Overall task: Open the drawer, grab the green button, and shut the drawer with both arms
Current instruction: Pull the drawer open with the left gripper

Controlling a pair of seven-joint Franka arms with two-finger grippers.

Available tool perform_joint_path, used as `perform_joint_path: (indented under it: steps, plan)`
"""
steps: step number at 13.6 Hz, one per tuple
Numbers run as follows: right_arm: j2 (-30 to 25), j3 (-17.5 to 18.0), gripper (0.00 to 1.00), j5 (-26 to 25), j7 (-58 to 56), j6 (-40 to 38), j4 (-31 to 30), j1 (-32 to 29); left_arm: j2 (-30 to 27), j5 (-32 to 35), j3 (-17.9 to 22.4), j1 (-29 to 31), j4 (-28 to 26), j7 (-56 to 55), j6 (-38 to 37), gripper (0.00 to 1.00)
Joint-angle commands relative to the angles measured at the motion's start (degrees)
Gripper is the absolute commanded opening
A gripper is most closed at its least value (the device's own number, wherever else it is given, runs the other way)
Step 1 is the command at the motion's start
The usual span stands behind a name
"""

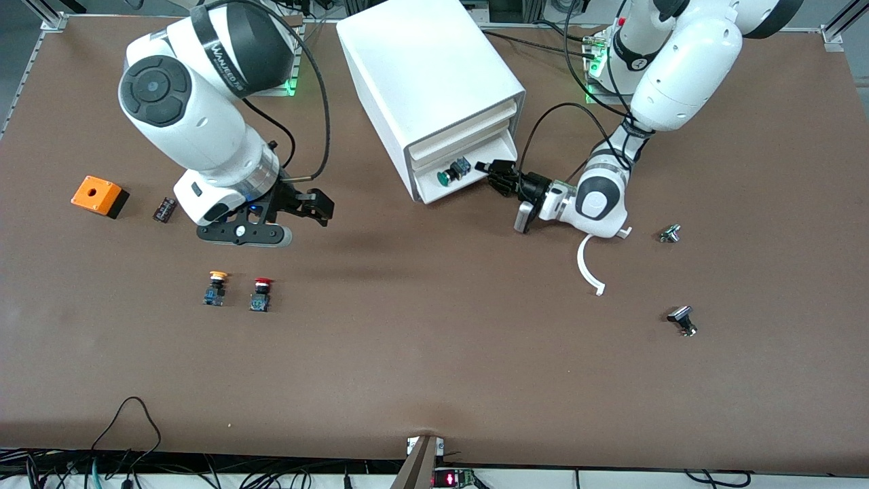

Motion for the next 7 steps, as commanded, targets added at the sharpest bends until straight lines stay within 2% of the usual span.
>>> perform_joint_path:
  steps: [1, 3, 6, 7]
  plan:
    - [3.4, -0.2, 0.99, 0.5, 1.8, -0.3, 5.9, 1.0, 0.0, -0.1, 2.3, 0.4, 5.8, -5.9, 0.5, 0.00]
    - [4.3, -0.3, 1.00, 0.4, 2.3, 1.1, 7.4, 1.5, 1.1, 2.3, 3.7, 0.6, 9.3, -9.2, 0.6, 0.00]
    - [5.4, -0.3, 1.00, 0.3, 2.5, 2.3, 9.7, 1.5, 1.9, 2.7, 4.8, 0.7, 11.4, -10.5, 0.6, 0.00]
    - [6.0, -0.3, 1.00, 0.2, 3.1, 3.0, 10.3, 2.0, 2.1, 2.7, 5.1, 0.8, 12.0, -10.4, 0.6, 0.99]
